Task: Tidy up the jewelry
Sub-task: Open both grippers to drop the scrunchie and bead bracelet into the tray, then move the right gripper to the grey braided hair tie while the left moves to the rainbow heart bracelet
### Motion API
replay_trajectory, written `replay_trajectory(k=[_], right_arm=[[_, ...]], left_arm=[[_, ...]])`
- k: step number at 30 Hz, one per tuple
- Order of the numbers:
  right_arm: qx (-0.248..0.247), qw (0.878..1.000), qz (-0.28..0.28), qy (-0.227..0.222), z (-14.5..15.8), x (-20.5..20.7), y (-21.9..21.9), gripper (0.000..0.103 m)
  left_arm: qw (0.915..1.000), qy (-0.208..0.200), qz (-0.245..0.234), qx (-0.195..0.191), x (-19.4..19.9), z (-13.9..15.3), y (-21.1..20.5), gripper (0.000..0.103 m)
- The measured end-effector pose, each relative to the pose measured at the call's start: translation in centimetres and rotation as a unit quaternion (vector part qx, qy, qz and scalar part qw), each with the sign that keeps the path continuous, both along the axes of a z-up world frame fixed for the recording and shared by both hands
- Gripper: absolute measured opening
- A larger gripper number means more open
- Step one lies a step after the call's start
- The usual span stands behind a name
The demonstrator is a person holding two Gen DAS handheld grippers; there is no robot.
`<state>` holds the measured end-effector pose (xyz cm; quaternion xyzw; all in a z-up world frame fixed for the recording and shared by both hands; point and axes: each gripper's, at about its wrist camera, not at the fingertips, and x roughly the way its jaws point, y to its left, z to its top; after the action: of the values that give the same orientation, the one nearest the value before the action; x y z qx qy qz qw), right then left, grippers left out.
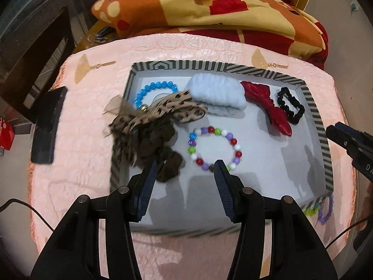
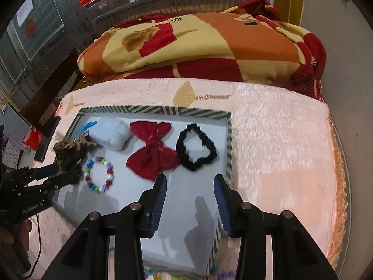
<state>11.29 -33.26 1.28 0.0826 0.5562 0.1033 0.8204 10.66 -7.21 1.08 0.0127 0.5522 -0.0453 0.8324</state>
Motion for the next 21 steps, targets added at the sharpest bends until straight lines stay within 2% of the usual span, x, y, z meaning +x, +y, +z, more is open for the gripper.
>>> replay_trajectory(k=[21], right_arm=[[0.003, 0.999, -0.017, 0.028, 0.3, -9.2, -0.6, 0.040]], left_arm=[[1.0000, 0.001, 0.002, 0.002, -7.3, 0.4, 2.1, 0.050]])
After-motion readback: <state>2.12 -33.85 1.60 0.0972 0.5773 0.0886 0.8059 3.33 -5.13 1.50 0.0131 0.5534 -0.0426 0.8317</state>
